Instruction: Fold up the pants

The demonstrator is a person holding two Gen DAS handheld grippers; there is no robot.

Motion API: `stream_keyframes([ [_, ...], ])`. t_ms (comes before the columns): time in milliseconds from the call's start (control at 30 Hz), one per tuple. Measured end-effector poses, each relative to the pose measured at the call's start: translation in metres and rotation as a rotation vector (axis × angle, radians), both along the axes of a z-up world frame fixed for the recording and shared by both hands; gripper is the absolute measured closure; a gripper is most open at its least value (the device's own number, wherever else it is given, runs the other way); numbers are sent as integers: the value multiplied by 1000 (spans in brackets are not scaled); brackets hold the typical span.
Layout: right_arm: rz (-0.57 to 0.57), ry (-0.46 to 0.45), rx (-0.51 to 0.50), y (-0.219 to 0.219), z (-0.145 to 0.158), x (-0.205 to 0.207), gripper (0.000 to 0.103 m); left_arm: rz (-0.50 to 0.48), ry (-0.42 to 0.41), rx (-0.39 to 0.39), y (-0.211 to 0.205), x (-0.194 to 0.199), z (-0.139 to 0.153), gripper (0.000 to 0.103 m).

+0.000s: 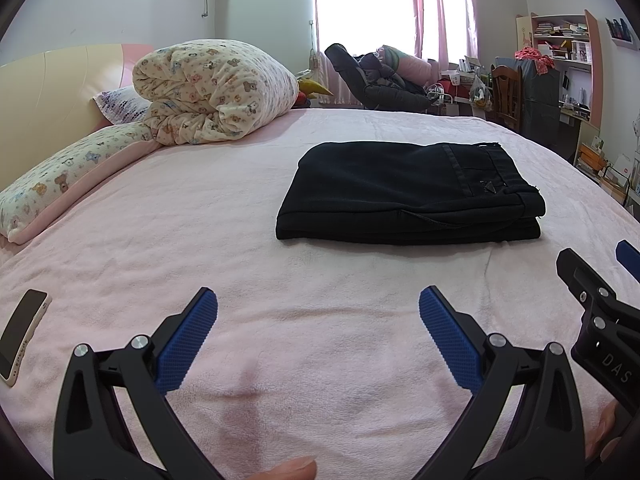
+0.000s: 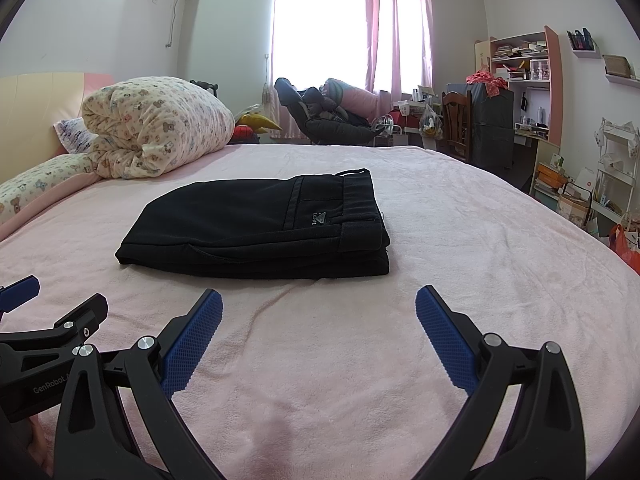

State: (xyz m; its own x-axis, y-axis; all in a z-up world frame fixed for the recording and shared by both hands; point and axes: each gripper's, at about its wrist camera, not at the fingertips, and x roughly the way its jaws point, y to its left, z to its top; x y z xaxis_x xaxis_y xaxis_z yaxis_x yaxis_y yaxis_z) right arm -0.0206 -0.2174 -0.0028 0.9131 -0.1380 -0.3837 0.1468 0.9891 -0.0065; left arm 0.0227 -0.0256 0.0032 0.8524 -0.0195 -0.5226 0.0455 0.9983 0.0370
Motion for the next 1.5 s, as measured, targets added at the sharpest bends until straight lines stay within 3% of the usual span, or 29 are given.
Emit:
stream_keyframes([
  [1500, 0, -1, -1, 1, 0, 0, 3, -2, -18, -1, 0, 0, -2, 2],
])
